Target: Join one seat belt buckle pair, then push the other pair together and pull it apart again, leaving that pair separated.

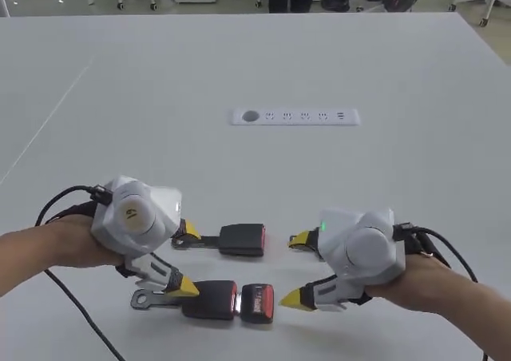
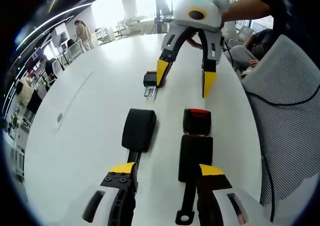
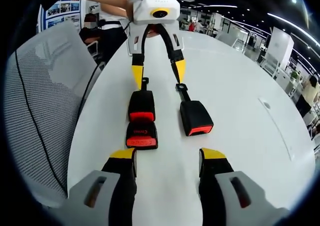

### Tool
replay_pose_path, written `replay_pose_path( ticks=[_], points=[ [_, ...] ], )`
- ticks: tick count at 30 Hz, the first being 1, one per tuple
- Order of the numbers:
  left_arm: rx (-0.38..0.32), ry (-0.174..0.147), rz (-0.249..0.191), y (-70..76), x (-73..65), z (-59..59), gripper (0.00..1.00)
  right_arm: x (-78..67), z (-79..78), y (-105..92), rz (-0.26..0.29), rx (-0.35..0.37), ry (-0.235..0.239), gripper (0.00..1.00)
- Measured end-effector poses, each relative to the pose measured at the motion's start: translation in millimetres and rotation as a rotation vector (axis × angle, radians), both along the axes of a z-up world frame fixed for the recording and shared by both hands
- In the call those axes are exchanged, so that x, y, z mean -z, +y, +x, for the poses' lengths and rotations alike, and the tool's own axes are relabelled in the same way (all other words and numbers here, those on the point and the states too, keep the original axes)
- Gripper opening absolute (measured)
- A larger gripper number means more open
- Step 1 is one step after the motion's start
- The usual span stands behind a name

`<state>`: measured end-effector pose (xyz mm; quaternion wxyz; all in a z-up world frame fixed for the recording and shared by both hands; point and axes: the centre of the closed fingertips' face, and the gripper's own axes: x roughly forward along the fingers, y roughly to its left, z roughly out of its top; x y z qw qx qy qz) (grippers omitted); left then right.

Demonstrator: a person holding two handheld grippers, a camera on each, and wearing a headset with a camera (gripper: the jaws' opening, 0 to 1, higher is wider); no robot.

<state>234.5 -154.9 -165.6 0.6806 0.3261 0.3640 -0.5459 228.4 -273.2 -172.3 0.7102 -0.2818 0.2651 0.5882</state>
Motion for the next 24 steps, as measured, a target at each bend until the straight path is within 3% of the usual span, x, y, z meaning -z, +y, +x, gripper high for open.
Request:
replay_pose_path(
  ticks=[14,24],
  points=[
    [0.008,-0.018,0.002,-15.2,-2.7,27.8,0.49,-4.8,28.4,-30.8,-0.02,0.049,-0.025,0.47],
    [0.008,-0.016,0.003,-22.6,1.6,52.1,0.48,1.2,49.3,-51.4,-0.051,0.071,-0.022,0.47]
  ],
)
